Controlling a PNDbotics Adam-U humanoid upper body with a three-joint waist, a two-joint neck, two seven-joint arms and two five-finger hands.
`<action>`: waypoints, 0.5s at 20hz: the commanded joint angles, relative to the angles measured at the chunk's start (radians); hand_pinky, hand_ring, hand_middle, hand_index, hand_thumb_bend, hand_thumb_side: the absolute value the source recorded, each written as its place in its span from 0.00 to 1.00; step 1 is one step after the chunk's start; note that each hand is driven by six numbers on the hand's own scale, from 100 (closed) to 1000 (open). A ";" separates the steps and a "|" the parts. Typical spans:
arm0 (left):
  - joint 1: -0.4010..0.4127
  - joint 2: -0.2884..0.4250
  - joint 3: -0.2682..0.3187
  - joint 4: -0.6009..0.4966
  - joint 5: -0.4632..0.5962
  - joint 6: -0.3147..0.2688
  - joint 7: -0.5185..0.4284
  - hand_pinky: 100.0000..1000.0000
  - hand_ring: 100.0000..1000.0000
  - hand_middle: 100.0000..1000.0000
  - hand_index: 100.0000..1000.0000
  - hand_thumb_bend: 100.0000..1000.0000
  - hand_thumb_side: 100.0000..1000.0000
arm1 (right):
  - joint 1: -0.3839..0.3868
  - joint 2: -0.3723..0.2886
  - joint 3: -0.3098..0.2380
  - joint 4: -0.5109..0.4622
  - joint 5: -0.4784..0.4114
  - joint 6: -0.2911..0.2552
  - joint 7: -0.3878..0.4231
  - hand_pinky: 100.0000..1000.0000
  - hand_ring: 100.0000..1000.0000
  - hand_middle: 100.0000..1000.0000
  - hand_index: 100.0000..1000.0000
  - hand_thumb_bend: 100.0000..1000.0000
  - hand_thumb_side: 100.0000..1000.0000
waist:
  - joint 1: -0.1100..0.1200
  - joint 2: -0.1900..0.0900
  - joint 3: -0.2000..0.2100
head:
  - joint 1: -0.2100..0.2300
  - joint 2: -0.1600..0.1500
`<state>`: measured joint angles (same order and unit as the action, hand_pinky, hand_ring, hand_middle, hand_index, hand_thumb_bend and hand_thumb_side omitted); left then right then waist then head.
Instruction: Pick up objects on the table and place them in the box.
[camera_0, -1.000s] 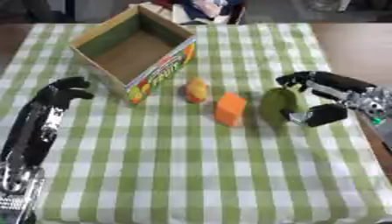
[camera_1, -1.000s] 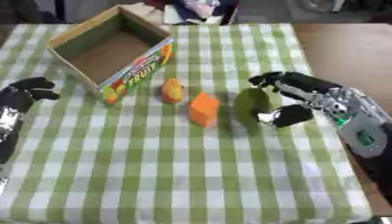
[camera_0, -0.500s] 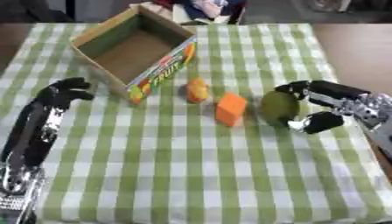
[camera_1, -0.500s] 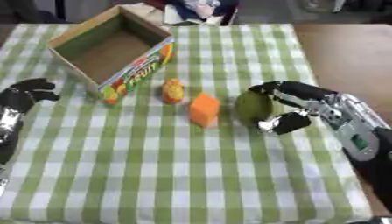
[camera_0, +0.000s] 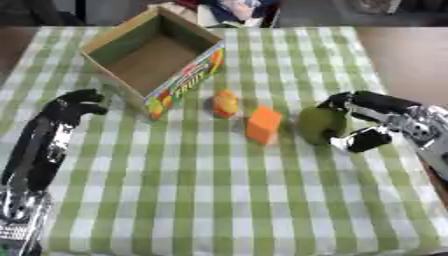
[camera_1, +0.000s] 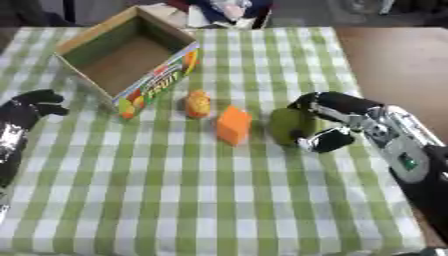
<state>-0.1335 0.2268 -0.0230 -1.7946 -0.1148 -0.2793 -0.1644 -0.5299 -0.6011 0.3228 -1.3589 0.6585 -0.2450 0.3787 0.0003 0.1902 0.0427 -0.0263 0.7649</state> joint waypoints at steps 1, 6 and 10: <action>-0.006 0.018 0.000 -0.013 -0.003 -0.002 -0.001 0.83 0.64 0.67 0.81 0.00 0.88 | -0.020 -0.014 -0.018 -0.025 0.020 0.021 -0.109 0.61 0.64 0.42 0.58 0.00 0.05 | 0.002 -0.013 -0.002 | 0.004 0.005; -0.005 0.019 0.000 -0.013 -0.003 -0.002 0.000 0.83 0.64 0.67 0.81 0.00 0.88 | -0.041 -0.014 -0.028 -0.058 0.017 0.058 -0.269 0.54 0.55 0.24 0.38 0.00 0.00 | 0.003 -0.014 -0.003 | 0.006 0.005; -0.004 0.020 0.000 -0.013 -0.002 -0.003 -0.001 0.83 0.64 0.67 0.81 0.00 0.87 | -0.086 -0.022 -0.033 -0.109 -0.020 0.084 -0.326 0.52 0.53 0.21 0.34 0.00 0.00 | 0.003 -0.017 -0.004 | 0.008 0.005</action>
<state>-0.1324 0.2268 -0.0230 -1.7944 -0.1148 -0.2795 -0.1646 -0.5939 -0.5995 0.3073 -1.4322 0.6530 -0.1680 0.0744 0.0036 0.1902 0.0388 -0.0194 0.7650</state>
